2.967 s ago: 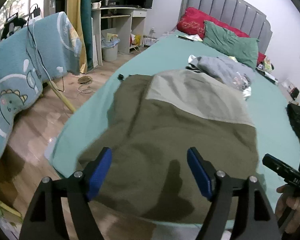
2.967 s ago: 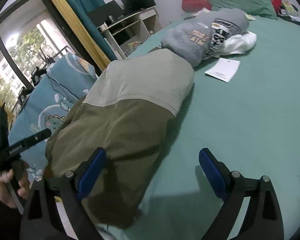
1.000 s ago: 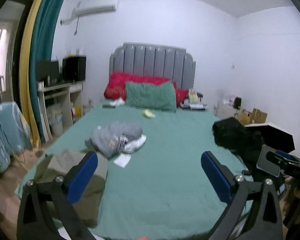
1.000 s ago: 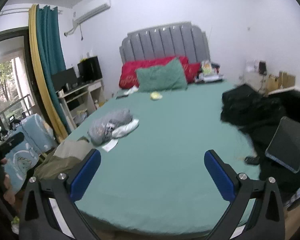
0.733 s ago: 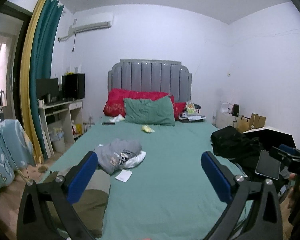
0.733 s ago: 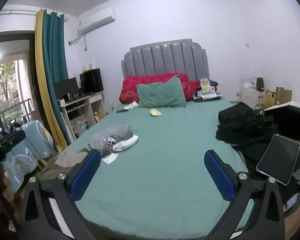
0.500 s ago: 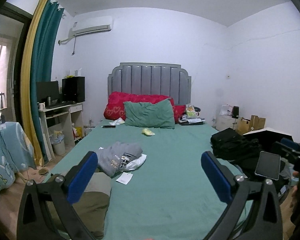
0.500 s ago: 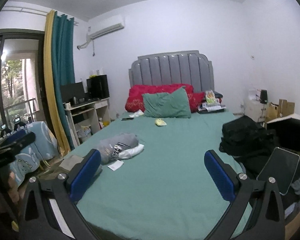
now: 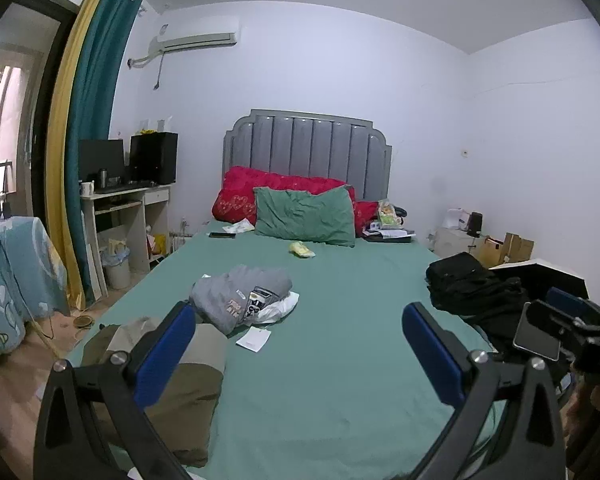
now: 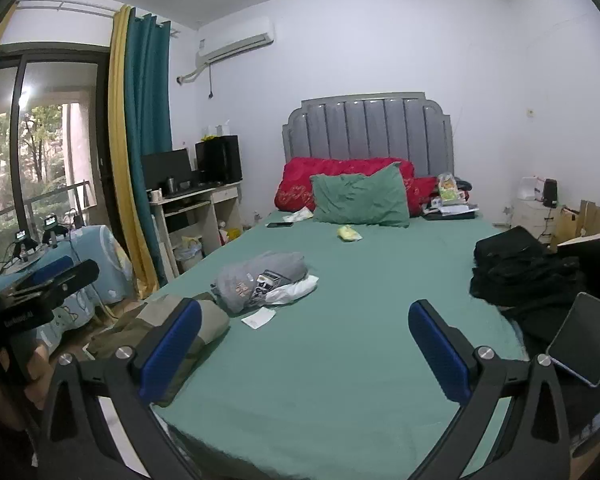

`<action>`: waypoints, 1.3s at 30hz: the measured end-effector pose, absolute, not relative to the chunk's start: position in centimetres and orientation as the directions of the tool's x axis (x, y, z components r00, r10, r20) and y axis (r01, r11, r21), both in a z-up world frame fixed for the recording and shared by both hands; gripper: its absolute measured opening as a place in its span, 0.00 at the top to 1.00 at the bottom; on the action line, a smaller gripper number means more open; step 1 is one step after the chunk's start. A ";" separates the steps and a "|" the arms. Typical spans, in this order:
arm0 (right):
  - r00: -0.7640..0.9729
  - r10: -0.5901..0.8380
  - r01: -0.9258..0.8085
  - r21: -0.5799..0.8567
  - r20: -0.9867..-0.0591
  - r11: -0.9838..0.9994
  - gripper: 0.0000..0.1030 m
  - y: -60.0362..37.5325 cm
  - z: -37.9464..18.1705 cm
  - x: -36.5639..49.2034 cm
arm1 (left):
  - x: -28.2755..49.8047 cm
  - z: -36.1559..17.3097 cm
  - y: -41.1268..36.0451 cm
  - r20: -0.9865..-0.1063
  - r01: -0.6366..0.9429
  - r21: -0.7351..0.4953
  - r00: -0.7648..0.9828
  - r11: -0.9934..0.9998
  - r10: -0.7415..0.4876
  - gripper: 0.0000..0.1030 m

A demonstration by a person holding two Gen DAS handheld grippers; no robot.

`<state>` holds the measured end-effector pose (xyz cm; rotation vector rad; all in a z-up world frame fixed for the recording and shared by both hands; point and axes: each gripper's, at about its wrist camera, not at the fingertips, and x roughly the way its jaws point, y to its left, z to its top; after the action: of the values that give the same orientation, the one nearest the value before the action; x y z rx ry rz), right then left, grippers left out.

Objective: Fold large clothes

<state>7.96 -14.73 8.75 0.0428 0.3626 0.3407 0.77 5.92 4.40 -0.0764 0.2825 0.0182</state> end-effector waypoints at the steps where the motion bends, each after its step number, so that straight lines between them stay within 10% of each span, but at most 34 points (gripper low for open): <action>1: 0.876 0.336 -0.322 0.100 -0.345 0.941 0.00 -14.5 8.6 8.1 | 0.7 4.3 6.1 -0.280 -0.032 -0.075 0.960 0.997 0.009 0.00; 39: 0.875 0.332 -0.311 0.114 -0.353 0.943 0.00 -13.9 7.9 8.0 | 0.5 4.0 6.2 -0.291 -0.035 -0.105 0.957 0.994 0.003 0.00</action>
<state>8.01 -13.89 7.93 0.0546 0.3783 0.3359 0.54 6.22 4.00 -0.1095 0.2943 0.0195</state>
